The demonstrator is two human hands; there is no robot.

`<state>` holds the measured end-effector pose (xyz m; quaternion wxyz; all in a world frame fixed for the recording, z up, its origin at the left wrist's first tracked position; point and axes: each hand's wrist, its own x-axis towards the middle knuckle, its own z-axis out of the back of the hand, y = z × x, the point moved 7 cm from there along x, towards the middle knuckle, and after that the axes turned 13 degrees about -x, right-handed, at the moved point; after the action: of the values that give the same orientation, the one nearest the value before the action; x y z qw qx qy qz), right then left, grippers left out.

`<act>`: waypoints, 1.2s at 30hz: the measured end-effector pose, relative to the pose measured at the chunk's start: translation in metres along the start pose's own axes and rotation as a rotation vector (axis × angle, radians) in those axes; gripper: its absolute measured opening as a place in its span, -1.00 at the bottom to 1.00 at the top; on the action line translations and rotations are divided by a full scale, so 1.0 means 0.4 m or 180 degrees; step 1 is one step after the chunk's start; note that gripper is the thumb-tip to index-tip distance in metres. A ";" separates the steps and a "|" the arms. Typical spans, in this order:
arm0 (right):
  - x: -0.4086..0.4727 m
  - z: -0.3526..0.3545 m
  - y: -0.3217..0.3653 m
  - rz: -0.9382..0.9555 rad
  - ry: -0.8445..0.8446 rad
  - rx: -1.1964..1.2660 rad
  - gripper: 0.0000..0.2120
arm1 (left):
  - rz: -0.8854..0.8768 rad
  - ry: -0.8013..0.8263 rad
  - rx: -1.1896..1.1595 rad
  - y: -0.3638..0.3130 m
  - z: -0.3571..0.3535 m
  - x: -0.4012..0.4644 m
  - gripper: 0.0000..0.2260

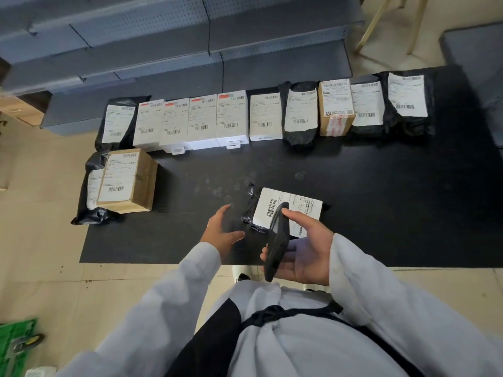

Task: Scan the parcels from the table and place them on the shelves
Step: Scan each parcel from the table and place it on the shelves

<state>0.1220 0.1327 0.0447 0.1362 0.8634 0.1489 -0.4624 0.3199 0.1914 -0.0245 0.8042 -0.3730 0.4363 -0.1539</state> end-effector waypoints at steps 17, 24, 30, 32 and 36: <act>-0.090 0.035 0.014 0.0959 -0.0656 0.0694 -0.31 | -0.1547 0.1361 0.3341 -0.234 -0.195 0.111 0.03; -0.124 0.074 -0.050 0.1573 -0.1400 0.1372 -0.37 | -0.2192 0.2069 0.4225 -0.212 -0.318 0.095 0.11; -0.135 0.086 -0.172 0.1807 -0.2027 0.1969 -0.27 | -0.2324 0.2061 0.4126 -0.193 -0.343 0.093 0.03; -0.136 0.087 -0.217 0.1871 -0.2115 0.2187 -0.21 | -0.2259 0.2095 0.4101 -0.193 -0.348 0.098 0.03; -0.151 0.096 -0.284 0.2054 -0.2356 0.2493 -0.38 | -0.1972 0.2187 0.3574 -0.226 -0.365 0.090 -0.02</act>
<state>0.0174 0.2150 0.0639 -0.0150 0.6334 -0.3568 -0.6865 0.2283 0.0417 -0.0291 0.6115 0.0588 0.3939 -0.6837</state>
